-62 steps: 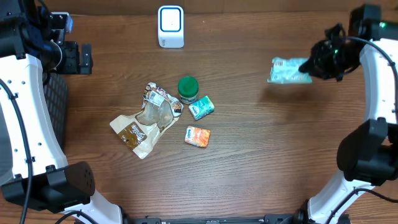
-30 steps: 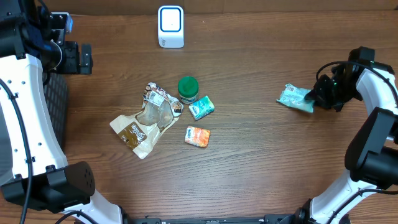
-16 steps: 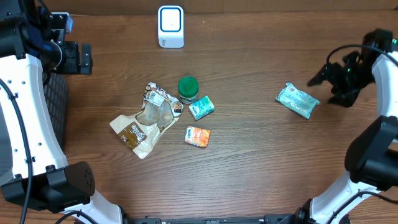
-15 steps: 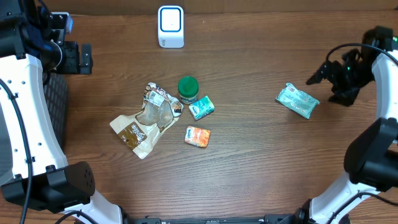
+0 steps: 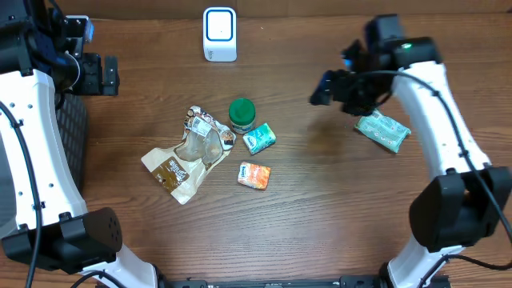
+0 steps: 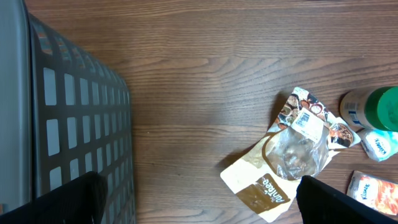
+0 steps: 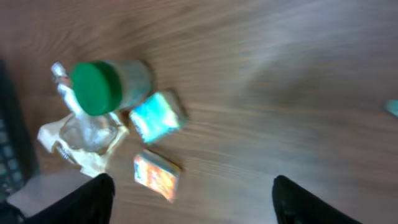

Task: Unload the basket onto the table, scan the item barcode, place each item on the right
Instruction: 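Move the right gripper to the light-blue tissue pack and grasp it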

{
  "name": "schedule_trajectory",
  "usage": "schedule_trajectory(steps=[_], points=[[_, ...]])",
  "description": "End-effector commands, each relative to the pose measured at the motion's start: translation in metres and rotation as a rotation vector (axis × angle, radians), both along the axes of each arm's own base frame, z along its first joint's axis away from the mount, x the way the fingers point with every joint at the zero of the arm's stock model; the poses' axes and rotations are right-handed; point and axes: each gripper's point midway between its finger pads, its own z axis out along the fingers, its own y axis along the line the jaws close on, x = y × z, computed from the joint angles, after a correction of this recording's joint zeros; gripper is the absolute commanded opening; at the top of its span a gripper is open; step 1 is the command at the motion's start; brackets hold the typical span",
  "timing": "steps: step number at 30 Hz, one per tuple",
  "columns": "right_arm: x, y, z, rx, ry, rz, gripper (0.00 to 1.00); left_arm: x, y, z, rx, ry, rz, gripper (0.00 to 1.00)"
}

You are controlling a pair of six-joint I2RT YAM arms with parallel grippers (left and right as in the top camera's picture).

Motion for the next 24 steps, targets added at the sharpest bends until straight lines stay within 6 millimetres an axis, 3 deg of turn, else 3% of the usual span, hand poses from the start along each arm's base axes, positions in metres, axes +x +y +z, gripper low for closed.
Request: schedule_trajectory(steps=[1,7,14,18,21,24], points=[[-0.003,0.040,-0.011,0.055,0.021,-0.047,0.73,0.001,0.000,-0.001,0.002,0.000,-0.019,0.99],[0.006,0.066,-0.040,0.002,-0.076,-0.025,0.59,0.001,0.000,-0.001,0.002,0.000,-0.019,1.00],[0.026,0.090,-0.074,-0.001,-0.224,0.007,0.57,0.001,0.000,-0.001,0.002,0.000,-0.019,1.00],[0.035,0.098,-0.098,-0.001,-0.226,0.014,0.57,0.001,0.000,-0.001,0.002,0.000,-0.019,1.00],[0.045,0.106,-0.127,0.007,-0.225,0.022,0.53,0.001,0.000,-0.001,0.002,0.000,-0.019,1.00],[0.045,0.110,-0.138,0.005,-0.219,0.028,0.52,0.001,0.000,-0.001,0.002,0.000,-0.019,1.00]])
